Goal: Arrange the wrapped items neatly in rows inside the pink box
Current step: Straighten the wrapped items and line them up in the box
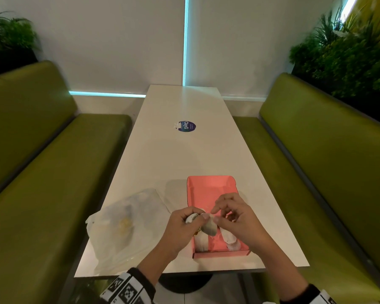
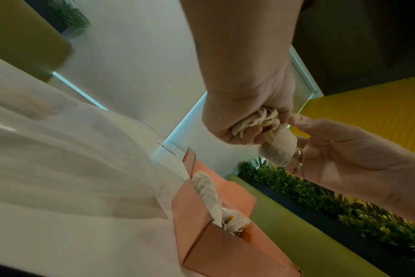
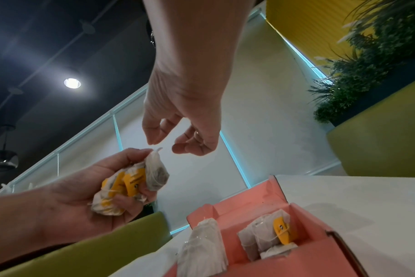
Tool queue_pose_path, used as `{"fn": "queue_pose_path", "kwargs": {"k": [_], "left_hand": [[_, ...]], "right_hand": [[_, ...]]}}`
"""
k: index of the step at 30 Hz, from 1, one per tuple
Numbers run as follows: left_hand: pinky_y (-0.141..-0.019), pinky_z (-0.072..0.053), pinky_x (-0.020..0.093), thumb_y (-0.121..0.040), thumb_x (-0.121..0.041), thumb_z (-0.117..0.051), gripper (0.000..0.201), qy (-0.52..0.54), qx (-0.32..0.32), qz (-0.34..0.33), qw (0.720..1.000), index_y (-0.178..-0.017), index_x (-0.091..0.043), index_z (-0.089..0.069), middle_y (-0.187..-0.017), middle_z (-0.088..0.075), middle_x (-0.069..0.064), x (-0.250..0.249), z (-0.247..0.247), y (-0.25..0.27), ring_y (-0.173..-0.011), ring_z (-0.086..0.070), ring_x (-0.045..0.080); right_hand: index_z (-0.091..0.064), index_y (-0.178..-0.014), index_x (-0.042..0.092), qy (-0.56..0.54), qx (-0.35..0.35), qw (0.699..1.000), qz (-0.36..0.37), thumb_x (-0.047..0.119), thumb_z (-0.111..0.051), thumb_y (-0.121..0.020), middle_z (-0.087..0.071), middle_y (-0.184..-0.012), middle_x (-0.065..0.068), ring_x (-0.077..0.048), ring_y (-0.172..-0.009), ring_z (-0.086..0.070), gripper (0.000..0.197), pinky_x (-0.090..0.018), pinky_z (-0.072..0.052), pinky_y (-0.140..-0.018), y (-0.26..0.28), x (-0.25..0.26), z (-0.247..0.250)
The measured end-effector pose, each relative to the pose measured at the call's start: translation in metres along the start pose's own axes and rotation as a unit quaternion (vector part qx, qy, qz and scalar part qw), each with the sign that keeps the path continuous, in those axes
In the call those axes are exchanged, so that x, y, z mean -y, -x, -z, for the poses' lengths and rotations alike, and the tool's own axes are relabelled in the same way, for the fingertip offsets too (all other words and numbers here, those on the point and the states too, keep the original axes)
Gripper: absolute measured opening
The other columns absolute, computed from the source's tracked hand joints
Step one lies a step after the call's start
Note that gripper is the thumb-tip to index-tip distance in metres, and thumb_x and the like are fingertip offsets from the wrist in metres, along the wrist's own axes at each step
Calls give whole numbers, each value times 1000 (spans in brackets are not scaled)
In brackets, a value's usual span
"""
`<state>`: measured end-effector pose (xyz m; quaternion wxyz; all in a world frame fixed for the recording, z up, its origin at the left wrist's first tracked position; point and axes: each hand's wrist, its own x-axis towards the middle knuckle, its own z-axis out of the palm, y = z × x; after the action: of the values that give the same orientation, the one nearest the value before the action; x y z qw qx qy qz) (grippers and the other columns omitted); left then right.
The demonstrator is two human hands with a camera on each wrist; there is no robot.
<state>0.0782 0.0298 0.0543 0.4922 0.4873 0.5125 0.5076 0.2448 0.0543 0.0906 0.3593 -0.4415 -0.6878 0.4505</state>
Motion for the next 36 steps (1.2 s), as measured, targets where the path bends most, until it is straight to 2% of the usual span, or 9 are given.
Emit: {"fn": "queue_pose_path", "kwargs": {"k": [3,8,14,19,24,27,28,33,36], "left_hand": [[-60,-46,15,-87,-11,-63,13,2,12,-7,1000,-77,-14,-71,-69,-65,-7,-1,0,1,-65,-57,3],[-58,-44,15,-88,-14,-63,13,-5,24,-14,1000,-77,-17,-71,-68,-63,-10,1,2,1,-64,-56,4],[-62,-43,13,-86,-16,-66,7,-62,75,-46,994,-83,-15,-72,-68,-66,-13,6,10,-1,-64,-57,1],[-71,-47,16,-73,-36,-73,16,-111,65,-85,988,-84,-24,-72,-84,-70,-4,10,16,-5,-78,-63,5],[-74,-50,17,-64,-22,-85,31,-112,74,-103,986,-91,-21,-72,-98,-63,-3,15,16,-6,-87,-62,7],[-70,-47,13,-68,-22,-83,13,-148,76,-112,980,-73,-26,-71,-98,-63,-5,19,13,-6,-86,-62,6],[-69,-46,12,-70,-21,-81,17,-156,67,-115,979,-67,-31,-68,-96,-64,-6,20,13,-6,-84,-62,6],[-64,-44,10,-76,-18,-76,5,-166,40,-126,977,-74,-14,-73,-90,-64,-9,25,12,-8,-78,-61,6],[-63,-43,9,-76,-15,-76,6,-156,41,-125,979,-73,-17,-72,-88,-64,-9,26,12,-8,-76,-61,3]], "right_hand": [[-72,-79,33,46,4,999,25,7,-75,-76,-55,-104,6,-1,-71,-54,26,-14,-44,-63,-2,-3,-3],[-73,-82,28,69,2,997,32,7,-75,-76,-59,-97,5,1,-72,-55,22,-10,-43,-63,-4,-6,-4],[-66,-73,33,148,65,987,26,16,-77,-75,-57,-96,8,4,-73,-54,21,-9,-42,-65,-8,2,2],[-55,-67,36,216,103,970,31,18,-73,-79,-53,-90,10,1,-71,-53,28,-12,-43,-66,-12,5,3],[-58,-73,29,217,103,970,35,13,-69,-82,-51,-92,9,-2,-75,-52,21,-9,-42,-70,-14,-1,-1],[-56,-70,33,210,95,973,29,15,-69,-82,-52,-92,9,-2,-75,-52,26,-8,-41,-70,-15,-1,-4],[-55,-69,35,208,88,974,27,15,-69,-82,-52,-91,10,-2,-73,-51,28,-8,-41,-69,-15,0,-4],[-61,-74,36,143,69,987,-8,19,-77,-75,-58,-93,11,3,-73,-55,24,-11,-46,-66,-13,-1,-4],[-65,-78,35,128,68,989,-18,19,-78,-74,-61,-92,9,-1,-70,-55,22,-12,-46,-64,-11,-5,-5]]}}
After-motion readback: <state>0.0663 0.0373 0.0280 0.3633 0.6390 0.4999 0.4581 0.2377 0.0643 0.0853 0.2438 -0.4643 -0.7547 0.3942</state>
